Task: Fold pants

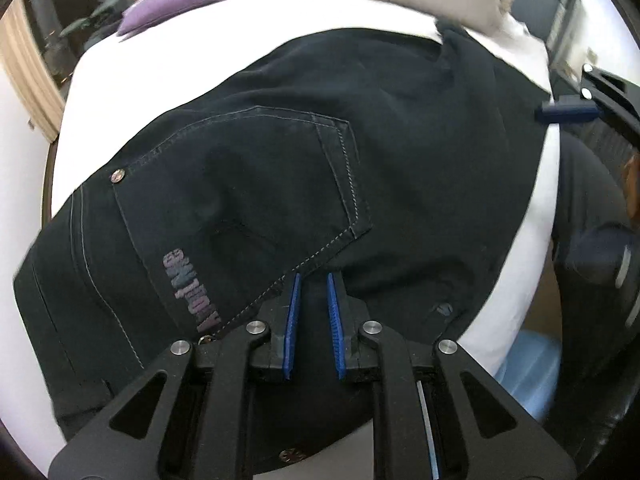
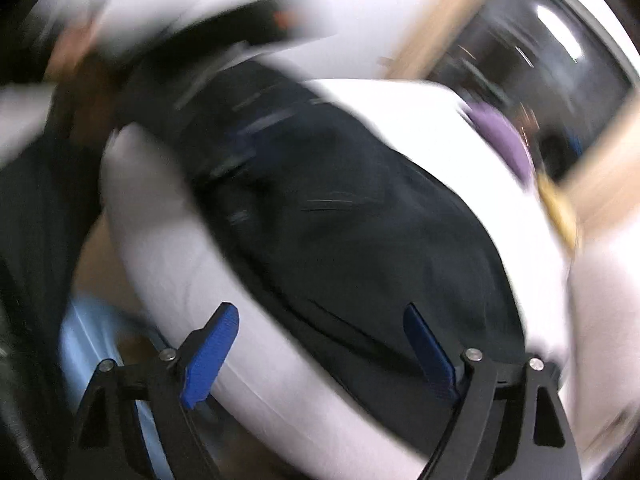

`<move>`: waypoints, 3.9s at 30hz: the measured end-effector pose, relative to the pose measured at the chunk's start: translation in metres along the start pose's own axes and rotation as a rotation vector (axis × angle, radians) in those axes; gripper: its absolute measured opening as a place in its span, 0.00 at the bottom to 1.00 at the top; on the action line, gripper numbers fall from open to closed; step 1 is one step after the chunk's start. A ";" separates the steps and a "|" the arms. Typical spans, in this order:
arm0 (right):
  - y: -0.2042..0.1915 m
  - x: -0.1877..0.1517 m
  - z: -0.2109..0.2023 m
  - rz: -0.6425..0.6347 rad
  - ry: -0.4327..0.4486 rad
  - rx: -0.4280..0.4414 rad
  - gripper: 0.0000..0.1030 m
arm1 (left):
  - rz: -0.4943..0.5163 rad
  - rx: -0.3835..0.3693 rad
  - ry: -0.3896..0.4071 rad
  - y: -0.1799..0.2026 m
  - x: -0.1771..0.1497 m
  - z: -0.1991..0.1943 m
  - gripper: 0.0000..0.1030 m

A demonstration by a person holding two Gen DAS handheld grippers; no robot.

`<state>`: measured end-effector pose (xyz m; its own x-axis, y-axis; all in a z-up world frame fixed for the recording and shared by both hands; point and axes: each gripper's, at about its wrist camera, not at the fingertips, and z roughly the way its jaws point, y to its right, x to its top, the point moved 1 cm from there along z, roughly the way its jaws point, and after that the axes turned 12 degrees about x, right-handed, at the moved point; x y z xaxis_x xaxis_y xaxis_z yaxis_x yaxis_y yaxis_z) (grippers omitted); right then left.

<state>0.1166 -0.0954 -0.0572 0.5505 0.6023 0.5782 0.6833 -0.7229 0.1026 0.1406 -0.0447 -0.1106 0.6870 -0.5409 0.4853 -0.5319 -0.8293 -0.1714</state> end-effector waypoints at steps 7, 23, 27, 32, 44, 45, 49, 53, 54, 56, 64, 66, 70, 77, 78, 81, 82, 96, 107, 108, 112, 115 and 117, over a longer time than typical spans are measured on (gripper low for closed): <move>0.215 -0.106 -0.076 1.070 0.485 0.118 0.58 | -0.065 -0.006 -0.051 -0.006 0.005 0.007 0.13; 0.325 -0.173 -0.012 1.659 0.585 0.207 0.56 | -0.095 0.029 -0.099 -0.001 0.018 0.011 0.13; 0.342 -0.100 -0.040 1.404 0.532 0.148 0.72 | -0.094 0.035 -0.109 0.004 0.023 0.012 0.13; 0.349 -0.091 -0.082 1.308 0.607 0.012 0.85 | -0.109 0.027 -0.105 0.004 0.024 0.012 0.13; 0.345 -0.168 -0.033 1.595 0.705 0.207 0.62 | -0.112 0.018 -0.098 -0.005 0.019 0.014 0.13; 0.352 -0.166 -0.028 1.588 0.705 0.211 0.62 | -0.115 0.019 -0.098 -0.005 0.019 0.014 0.13; 0.369 -0.149 -0.018 1.546 0.666 0.215 0.62 | -0.116 0.022 -0.096 -0.006 0.018 0.014 0.13; 0.385 -0.132 0.014 1.529 0.531 0.197 0.17 | -0.112 0.023 -0.097 -0.005 0.018 0.014 0.13; 0.387 -0.131 0.020 1.535 0.478 0.178 0.06 | -0.111 0.023 -0.097 -0.005 0.018 0.013 0.13; 0.382 -0.134 0.011 1.543 0.481 0.156 0.06 | -0.114 0.021 -0.095 -0.006 0.017 0.012 0.13; 0.360 -0.138 -0.123 1.451 0.537 -0.009 0.11 | -0.106 0.018 -0.081 -0.010 0.015 0.012 0.13; 0.349 -0.160 -0.147 1.530 0.525 -0.029 0.58 | -0.111 0.020 -0.079 -0.009 0.014 0.010 0.13; 0.295 -0.226 -0.184 1.637 0.639 -0.172 0.64 | -0.116 0.027 -0.073 -0.006 0.010 0.009 0.13; 0.264 -0.276 -0.142 1.795 0.777 0.005 0.61 | -0.083 0.044 -0.085 0.000 0.013 0.007 0.13; 0.267 -0.275 -0.130 1.804 0.798 0.064 0.58 | -0.084 0.047 -0.084 0.001 0.014 0.007 0.13; 0.278 -0.275 -0.104 1.834 0.767 0.095 0.55 | -0.092 0.055 -0.082 0.005 0.015 0.006 0.13; 0.282 -0.274 -0.096 1.840 0.769 0.107 0.55 | -0.092 0.056 -0.083 0.006 0.016 0.005 0.13; 0.306 -0.262 -0.091 1.815 0.779 0.043 0.04 | -0.083 0.047 -0.082 0.004 0.016 0.006 0.13; 0.273 -0.329 -0.110 2.032 0.644 -0.105 0.38 | -0.076 0.030 -0.077 -0.003 0.016 0.007 0.13; 0.275 -0.326 -0.113 2.018 0.657 -0.123 0.56 | -0.075 0.032 -0.078 -0.002 0.017 0.007 0.13; 0.287 -0.322 -0.120 2.003 0.712 -0.180 0.59 | -0.078 0.038 -0.078 0.000 0.018 0.007 0.13; 0.297 -0.324 -0.110 2.016 0.713 -0.148 0.53 | -0.076 0.042 -0.076 0.002 0.018 0.007 0.13; 0.297 -0.326 -0.106 1.991 0.685 -0.119 0.34 | -0.076 0.043 -0.076 0.003 0.017 0.006 0.13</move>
<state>0.0887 -0.5425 -0.1293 0.0831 -0.9935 0.0777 -0.5036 -0.1092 -0.8570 0.1542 -0.0574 -0.1082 0.7613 -0.4837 0.4319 -0.4559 -0.8729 -0.1739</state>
